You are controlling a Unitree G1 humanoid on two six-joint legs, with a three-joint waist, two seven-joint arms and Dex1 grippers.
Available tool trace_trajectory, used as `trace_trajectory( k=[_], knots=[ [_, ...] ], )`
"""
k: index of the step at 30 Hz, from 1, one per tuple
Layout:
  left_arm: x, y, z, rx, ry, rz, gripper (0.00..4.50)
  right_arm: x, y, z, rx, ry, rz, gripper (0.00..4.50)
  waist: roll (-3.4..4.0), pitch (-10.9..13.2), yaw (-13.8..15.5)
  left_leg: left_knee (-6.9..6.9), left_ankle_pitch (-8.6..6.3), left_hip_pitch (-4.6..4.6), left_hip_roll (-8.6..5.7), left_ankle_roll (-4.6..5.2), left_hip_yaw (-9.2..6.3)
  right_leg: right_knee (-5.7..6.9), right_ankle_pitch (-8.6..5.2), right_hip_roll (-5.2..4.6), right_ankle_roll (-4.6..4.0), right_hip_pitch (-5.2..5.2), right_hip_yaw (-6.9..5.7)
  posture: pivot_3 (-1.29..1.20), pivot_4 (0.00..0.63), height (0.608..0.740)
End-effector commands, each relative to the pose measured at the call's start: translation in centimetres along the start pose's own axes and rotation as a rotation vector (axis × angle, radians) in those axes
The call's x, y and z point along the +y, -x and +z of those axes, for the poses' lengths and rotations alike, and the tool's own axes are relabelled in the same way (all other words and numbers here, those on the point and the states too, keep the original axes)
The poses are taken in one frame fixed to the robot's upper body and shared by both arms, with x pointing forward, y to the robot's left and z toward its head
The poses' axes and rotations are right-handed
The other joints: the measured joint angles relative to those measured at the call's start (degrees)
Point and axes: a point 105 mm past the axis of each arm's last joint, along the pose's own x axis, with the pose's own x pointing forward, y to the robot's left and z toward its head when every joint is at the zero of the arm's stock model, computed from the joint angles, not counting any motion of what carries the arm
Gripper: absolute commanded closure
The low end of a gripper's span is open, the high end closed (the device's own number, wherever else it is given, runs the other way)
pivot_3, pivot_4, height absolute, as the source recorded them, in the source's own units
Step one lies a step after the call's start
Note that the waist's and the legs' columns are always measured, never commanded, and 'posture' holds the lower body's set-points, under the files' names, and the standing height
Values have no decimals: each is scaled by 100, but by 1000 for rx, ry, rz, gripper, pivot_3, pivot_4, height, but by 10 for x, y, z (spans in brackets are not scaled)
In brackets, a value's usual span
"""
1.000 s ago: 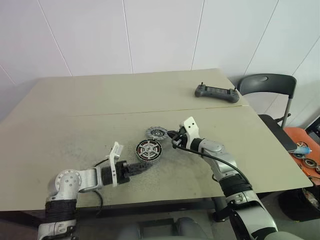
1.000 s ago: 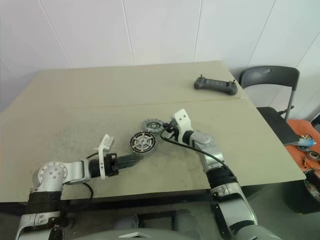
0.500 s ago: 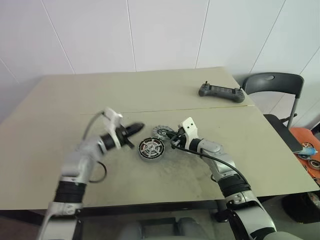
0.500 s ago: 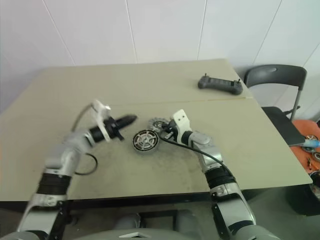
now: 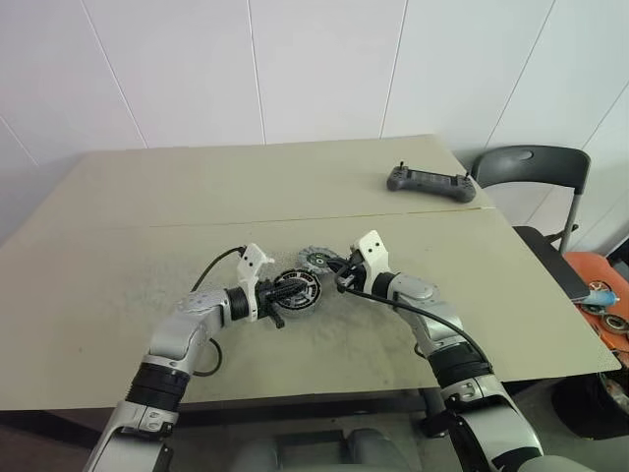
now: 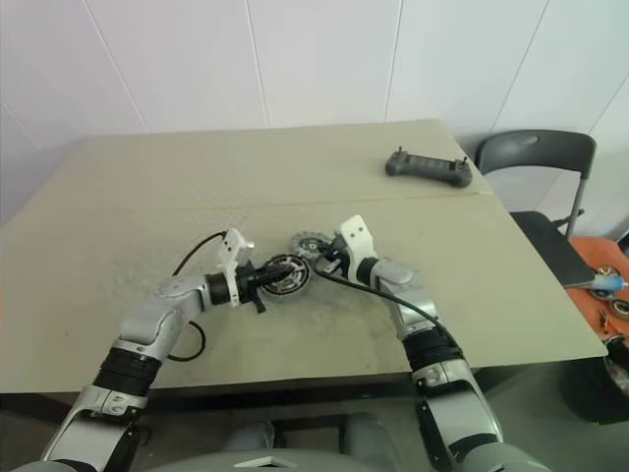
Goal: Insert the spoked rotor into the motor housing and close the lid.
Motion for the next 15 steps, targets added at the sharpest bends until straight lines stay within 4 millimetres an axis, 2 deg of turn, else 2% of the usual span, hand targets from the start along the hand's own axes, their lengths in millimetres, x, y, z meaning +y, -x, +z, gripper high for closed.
trace_trajectory(
  k=[1, 5, 7, 11, 15],
  knots=[
    [0, -1, 11, 1, -58, 34, 4456, 0, 0, 19, -61, 26, -1, 4500, 0, 0, 5, -2, 0, -2, 0, 0, -2, 0, 2, 0, 1, -3, 0, 0, 0, 740],
    [-3, -7, 6, 39, -25, 59, 4456, 0, -1, 18, -60, 24, 3, 4500, 0, 0, 9, -3, 0, -1, 1, 0, -4, 0, 2, 0, 2, -1, -1, 0, 0, 740],
    [-4, -8, -3, 96, -3, 59, 4456, 1, -1, 18, -58, 22, 7, 4500, -1, -1, 9, 0, 0, 5, 1, 0, -4, 0, 1, -1, 1, 6, -1, 0, 0, 740],
    [-15, -10, -13, 134, 60, -5, 4456, 1, 0, 18, -57, 22, 9, 4500, -1, -1, 5, 0, 0, 20, 0, 0, -2, 0, -1, 0, -2, 20, -1, 0, 0, 740],
    [-12, -10, -21, 149, 83, 4, 4456, 1, 1, 18, -55, 22, 9, 4500, -3, -3, 5, -1, 0, 26, 0, 0, -2, 1, -2, 0, -3, 24, -1, 0, 0, 740]
  ],
)
